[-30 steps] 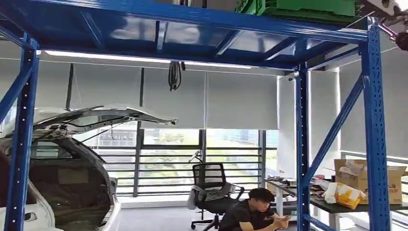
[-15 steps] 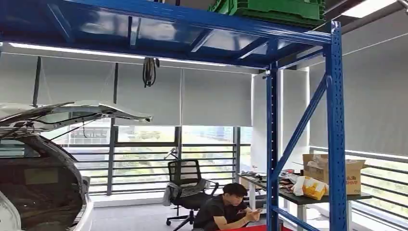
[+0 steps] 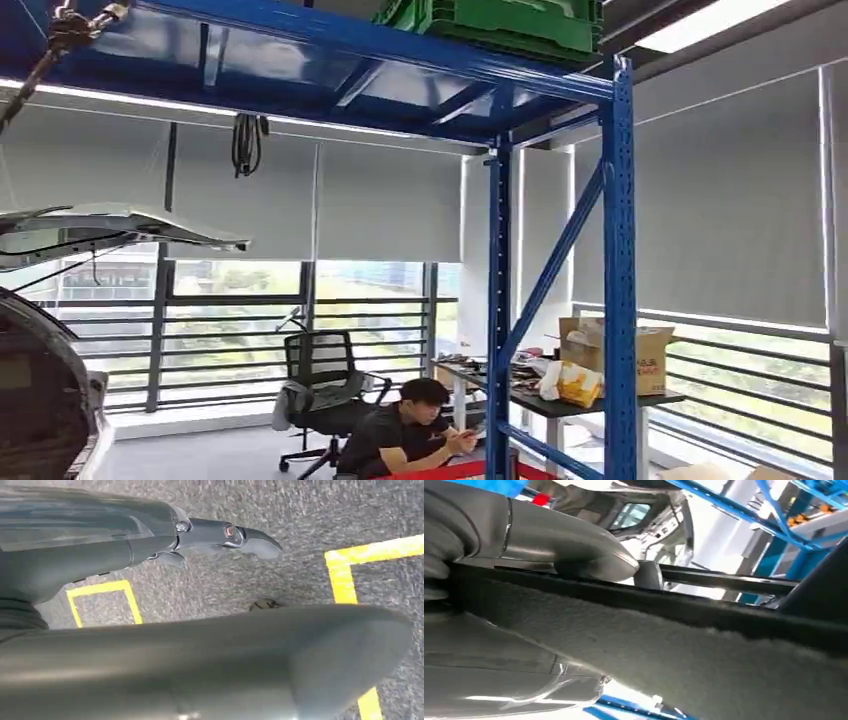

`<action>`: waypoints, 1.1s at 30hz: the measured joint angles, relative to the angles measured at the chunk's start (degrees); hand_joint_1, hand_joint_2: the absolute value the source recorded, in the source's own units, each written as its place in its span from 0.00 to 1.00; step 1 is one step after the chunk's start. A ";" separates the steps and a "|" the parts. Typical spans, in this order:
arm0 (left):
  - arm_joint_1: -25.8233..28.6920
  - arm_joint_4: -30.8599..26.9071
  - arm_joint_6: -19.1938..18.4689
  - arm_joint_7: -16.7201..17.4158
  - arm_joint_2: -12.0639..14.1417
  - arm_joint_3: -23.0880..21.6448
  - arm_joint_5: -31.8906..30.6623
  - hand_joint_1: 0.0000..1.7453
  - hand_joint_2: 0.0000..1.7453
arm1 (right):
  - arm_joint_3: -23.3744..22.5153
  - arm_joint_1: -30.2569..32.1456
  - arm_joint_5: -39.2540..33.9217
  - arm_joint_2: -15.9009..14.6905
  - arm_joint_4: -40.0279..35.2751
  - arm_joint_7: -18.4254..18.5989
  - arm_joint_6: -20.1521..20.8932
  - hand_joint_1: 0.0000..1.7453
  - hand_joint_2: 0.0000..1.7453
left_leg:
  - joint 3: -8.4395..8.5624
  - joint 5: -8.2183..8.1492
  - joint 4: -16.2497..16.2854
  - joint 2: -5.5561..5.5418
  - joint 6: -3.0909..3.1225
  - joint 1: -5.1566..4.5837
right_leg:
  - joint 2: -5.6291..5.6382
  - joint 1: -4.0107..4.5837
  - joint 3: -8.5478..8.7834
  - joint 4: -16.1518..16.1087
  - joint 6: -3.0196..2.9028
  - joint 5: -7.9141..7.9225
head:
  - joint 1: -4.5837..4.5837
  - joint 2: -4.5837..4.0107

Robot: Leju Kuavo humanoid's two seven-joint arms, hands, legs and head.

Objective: Take the parts from the cabinet and place them on the table.

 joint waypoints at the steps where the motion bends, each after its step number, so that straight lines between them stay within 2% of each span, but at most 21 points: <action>1: -0.03 -0.02 0.02 -0.22 0.00 0.00 0.02 0.00 1.00 | 0.41 -0.06 0.33 -0.02 0.00 0.02 -0.54 1.00 1.00 | 0.01 0.23 -0.13 0.44 0.43 0.08 | 0.41 -0.04 -0.11 0.01 0.30 0.06 | 0.00 0.00; 2: -0.17 -0.02 0.02 -0.26 -0.04 0.00 0.04 0.00 1.00 | 0.61 -0.10 0.46 -0.04 -0.02 0.02 -0.87 1.00 1.00 | 0.05 0.47 -0.38 1.08 0.83 0.44 | 0.04 -0.13 -0.17 0.36 0.51 -0.49 | 0.00 0.00; 4: -0.21 -0.20 0.24 -0.26 0.17 0.00 0.18 0.00 1.00 | 1.20 -0.68 0.81 -0.17 -0.02 0.04 -1.63 1.00 1.00 | 0.03 0.48 -0.39 1.78 1.30 0.42 | -3.20 -0.09 -2.59 5.79 1.18 -4.03 | 0.00 0.00; 6: 0.05 -0.20 0.37 -0.16 0.26 0.09 0.72 0.00 1.00 | 1.70 -0.37 1.46 -0.59 -0.09 -0.37 -2.62 1.00 1.00 | 0.00 0.42 -0.39 2.86 1.36 0.31 | -4.05 -0.39 -6.95 15.36 1.65 -8.13 | -0.02 0.00; 7: 0.13 -0.20 0.72 0.35 0.28 0.22 1.05 0.00 1.00 | 1.75 0.05 1.70 -0.88 -0.18 -0.61 -3.10 1.00 1.00 | -0.01 0.40 -0.38 3.34 1.39 0.29 | -4.17 -0.46 -8.47 18.58 1.80 -8.97 | 0.00 0.00; 8: 0.20 -0.20 1.23 1.29 0.28 0.35 1.11 0.00 1.00 | 1.75 0.48 1.94 -1.20 -0.26 -0.72 -3.41 1.00 1.00 | 0.02 0.37 -0.38 3.77 1.38 0.28 | -4.30 -0.49 -8.68 18.80 1.86 -8.31 | 0.00 0.00; 9: 0.22 -0.20 2.10 2.67 0.28 0.42 0.96 0.00 1.00 | 1.79 0.75 2.08 -1.60 -0.37 -0.83 -3.45 1.00 1.00 | 0.08 0.30 -0.38 4.25 1.36 0.27 | -4.41 -0.49 -7.18 15.81 1.86 -6.25 | -0.02 0.00; 11: 0.29 -0.20 3.76 5.25 0.28 0.61 0.57 0.00 1.00 | 1.90 0.85 2.07 -2.08 -0.90 -1.31 -3.69 1.00 1.00 | 0.35 0.13 -0.38 5.05 1.14 0.26 | -5.42 -0.40 -1.77 4.88 1.41 -1.02 | -0.02 0.00; 12: 0.43 -0.20 3.93 5.55 0.28 0.70 0.33 0.00 1.00 | 1.97 0.79 2.03 -2.27 -1.37 -1.51 -3.87 1.00 1.00 | 0.45 0.02 -0.40 5.35 0.96 0.18 | -7.75 -0.10 0.30 0.40 1.02 -0.05 | 0.00 0.00; 13: 0.53 -0.20 4.13 5.42 0.28 0.70 -0.18 0.00 1.00 | 2.07 0.68 1.94 -2.38 -1.62 -1.77 -4.13 1.00 1.00 | 0.37 -0.11 -0.35 5.69 0.71 -0.16 | -8.49 0.54 0.53 -0.22 0.68 -0.51 | -0.02 0.00; 17: 0.47 -0.59 4.42 3.13 0.79 0.61 -1.40 0.00 1.00 | 1.55 1.63 0.98 -2.84 -3.27 -2.69 -4.63 1.00 1.00 | 0.83 -0.22 -0.87 7.16 -0.65 -0.07 | -6.29 0.40 0.37 -0.78 -0.59 0.04 | 0.00 0.00; 18: 0.31 -0.63 4.39 2.69 1.01 0.59 -1.42 0.00 1.00 | 1.51 1.83 0.83 -2.84 -3.67 -2.75 -4.68 1.00 1.00 | 0.59 -1.42 0.04 5.54 -0.74 0.10 | -6.02 0.18 0.50 -1.13 -1.01 0.31 | 0.00 0.02; 20: 0.34 -0.63 4.26 1.40 1.13 0.59 -1.14 0.00 1.00 | 1.48 2.24 0.61 -2.84 -3.93 -2.80 -4.70 1.00 1.00 | -2.34 -5.60 7.00 3.19 -0.74 0.20 | -5.13 0.14 0.42 -1.13 -1.44 0.44 | -0.02 0.00; 22: 0.42 -0.63 3.91 0.55 1.25 0.59 -1.07 0.00 1.00 | 1.48 3.24 0.85 -2.84 -4.02 -2.78 -4.68 1.00 1.00 | -6.54 -8.83 16.03 2.44 -0.88 0.10 | -3.87 0.30 0.36 -1.06 -1.55 0.43 | 0.00 0.00; 24: 0.35 -0.61 3.69 0.17 1.16 0.59 -1.05 0.00 1.00 | 1.48 3.96 1.09 -2.84 -4.04 -2.80 -4.68 1.00 1.00 | -6.56 -6.62 15.21 2.34 -0.83 0.12 | -2.45 0.33 0.43 -0.90 -1.54 0.41 | -0.02 0.00; 26: 0.21 -0.61 3.50 0.00 0.74 0.59 -0.92 0.00 1.00 | 1.48 4.54 1.18 -2.86 -4.20 -2.80 -4.37 1.00 1.00 | -2.51 -1.06 5.73 1.72 -0.61 0.24 | -1.09 0.32 0.50 -0.57 -1.37 0.25 | -0.02 0.00; 27: 0.20 -0.61 3.34 -0.11 0.59 0.59 -0.68 0.00 1.00 | 1.48 4.72 1.22 -2.86 -4.22 -2.80 -4.26 1.00 1.00 | -0.59 0.81 1.14 0.29 -0.44 0.38 | -0.49 0.30 0.45 -0.25 -1.17 0.05 | 0.00 0.00; 28: 0.08 -0.61 3.10 -0.35 0.22 0.59 -0.59 0.00 1.00 | 1.51 4.88 1.27 -2.86 -4.28 -2.80 -4.06 1.00 1.00 | -0.09 -0.19 0.39 -1.48 -0.34 0.55 | -0.07 0.63 0.08 0.17 -0.86 -0.10 | 0.00 0.00; 30: 0.02 -0.61 2.73 -0.70 -0.53 0.59 -0.59 0.00 1.00 | 1.53 5.05 1.59 -2.86 -4.55 -2.67 -3.74 1.00 1.00 | -0.23 -0.19 0.33 -0.99 -0.20 0.21 | 0.90 0.15 -0.52 0.36 -0.27 0.04 | -0.02 0.00; 32: -0.12 -0.59 2.82 -0.52 -1.48 0.59 -0.50 0.00 1.00 | 1.75 5.07 2.03 -2.88 -4.78 -2.21 -3.15 1.00 1.00 | -0.13 0.14 0.02 0.04 0.57 0.33 | 1.91 0.02 -0.73 0.28 0.50 0.21 | 0.00 0.00; 33: -0.32 -0.59 3.04 -0.55 -1.79 0.59 -0.33 0.00 1.00 | 1.81 5.04 2.18 -2.91 -5.03 -1.92 -3.06 1.00 1.00 | -0.05 0.33 -0.16 0.61 0.96 0.46 | -0.09 0.07 -0.78 0.88 0.73 -0.42 | -0.02 0.00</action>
